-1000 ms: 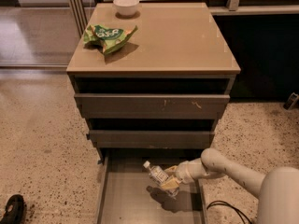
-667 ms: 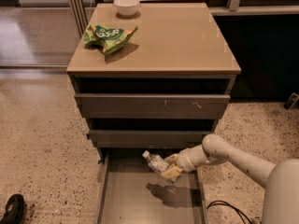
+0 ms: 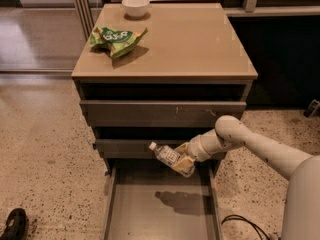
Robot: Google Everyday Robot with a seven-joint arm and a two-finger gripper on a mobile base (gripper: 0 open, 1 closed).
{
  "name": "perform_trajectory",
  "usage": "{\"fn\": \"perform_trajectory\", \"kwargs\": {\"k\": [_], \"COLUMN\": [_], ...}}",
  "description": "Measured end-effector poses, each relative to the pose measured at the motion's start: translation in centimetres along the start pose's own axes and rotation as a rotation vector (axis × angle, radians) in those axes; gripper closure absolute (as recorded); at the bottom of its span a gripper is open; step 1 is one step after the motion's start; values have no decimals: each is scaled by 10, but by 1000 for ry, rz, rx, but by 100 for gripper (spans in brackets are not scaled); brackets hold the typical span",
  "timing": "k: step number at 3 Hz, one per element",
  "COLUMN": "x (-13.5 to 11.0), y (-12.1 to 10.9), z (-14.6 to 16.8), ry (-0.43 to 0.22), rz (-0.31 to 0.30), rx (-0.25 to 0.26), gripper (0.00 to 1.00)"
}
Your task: Pick blue plastic bottle from bottom drawer and place on counter
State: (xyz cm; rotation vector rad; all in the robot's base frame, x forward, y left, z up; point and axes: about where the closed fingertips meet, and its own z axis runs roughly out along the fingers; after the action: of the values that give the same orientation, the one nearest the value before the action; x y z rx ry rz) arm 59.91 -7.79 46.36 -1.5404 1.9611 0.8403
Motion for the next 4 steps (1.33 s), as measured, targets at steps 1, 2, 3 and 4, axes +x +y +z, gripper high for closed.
{"fn": "perform_trajectory", "kwargs": {"k": [1,2,3,4], "x": [0,-5,-25,-46], "y": [0,9,20,28], "z": [0,-2,-29,-68], "ry": [0,19,-2,-33], "rz": [0,-9,6,24], "rx": [0,-7,-21,-8], "gripper": [100,100,100,100]}}
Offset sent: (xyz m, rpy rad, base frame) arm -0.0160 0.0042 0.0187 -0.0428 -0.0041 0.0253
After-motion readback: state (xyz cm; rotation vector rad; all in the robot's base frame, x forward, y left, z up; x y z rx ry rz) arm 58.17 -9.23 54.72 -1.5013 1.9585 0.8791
